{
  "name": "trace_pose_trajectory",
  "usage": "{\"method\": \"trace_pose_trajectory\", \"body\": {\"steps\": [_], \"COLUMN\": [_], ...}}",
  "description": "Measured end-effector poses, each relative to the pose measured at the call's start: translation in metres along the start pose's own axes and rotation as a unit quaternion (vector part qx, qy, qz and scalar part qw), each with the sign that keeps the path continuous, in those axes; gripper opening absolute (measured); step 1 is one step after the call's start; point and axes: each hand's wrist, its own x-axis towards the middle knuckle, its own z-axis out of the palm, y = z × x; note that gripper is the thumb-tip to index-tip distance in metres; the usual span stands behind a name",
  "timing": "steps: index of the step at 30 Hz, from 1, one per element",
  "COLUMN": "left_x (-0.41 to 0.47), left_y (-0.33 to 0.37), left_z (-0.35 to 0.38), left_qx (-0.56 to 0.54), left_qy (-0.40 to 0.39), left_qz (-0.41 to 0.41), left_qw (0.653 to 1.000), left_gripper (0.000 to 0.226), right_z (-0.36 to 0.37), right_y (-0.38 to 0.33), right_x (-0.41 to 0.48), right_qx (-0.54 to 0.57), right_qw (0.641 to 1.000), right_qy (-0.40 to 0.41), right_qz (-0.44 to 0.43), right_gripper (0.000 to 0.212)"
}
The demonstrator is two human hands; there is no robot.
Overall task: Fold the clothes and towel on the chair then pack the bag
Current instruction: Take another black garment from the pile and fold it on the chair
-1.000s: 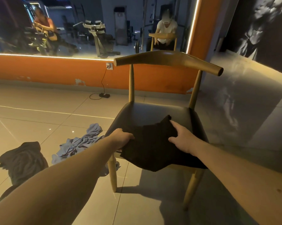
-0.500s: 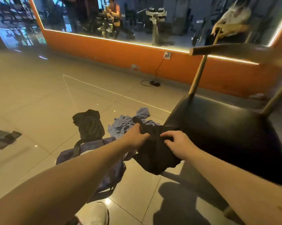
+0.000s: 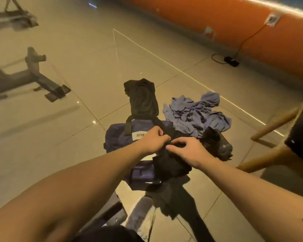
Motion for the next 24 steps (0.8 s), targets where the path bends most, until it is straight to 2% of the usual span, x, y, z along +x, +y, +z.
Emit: {"method": "trace_pose_trajectory", "body": {"steps": [5,10,14,19,21,22,24], "left_x": [0.036,0.068,0.078,0.084,0.090,0.093,0.098], "left_y": [-0.068,-0.111,-0.129,-0.129,-0.143,-0.151,-0.165], "left_z": [-0.003,0.003,0.008,-0.006,-0.009,-0.011,-0.014], "left_qx": [-0.102,-0.141,-0.179,-0.219,-0.140,-0.048,0.160], "left_qy": [0.004,0.022,-0.006,-0.015,0.029,0.070,0.152], "left_qz": [-0.062,-0.095,-0.098,-0.086,-0.076,-0.066,-0.044], "left_qw": [0.993,0.985,0.979,0.972,0.987,0.994,0.974], "left_gripper": [0.028,0.028,0.031,0.026,0.026,0.023,0.007], "right_z": [0.051,0.090,0.111,0.120,0.117,0.113,0.108], "right_y": [0.009,0.021,0.033,0.052,0.056,0.058,0.061], "right_x": [0.053,0.091,0.108,0.118,0.120,0.121,0.121], "right_qx": [-0.003,-0.014,-0.025,0.016,0.028,0.028,0.011], "right_qw": [0.999,0.998,0.999,1.000,0.999,0.999,1.000], "right_qy": [-0.039,-0.060,-0.043,-0.007,0.006,0.008,0.005], "right_qz": [0.016,0.011,0.015,0.018,0.023,0.025,0.024], "right_gripper": [0.051,0.054,0.028,0.015,0.010,0.008,0.006]}}
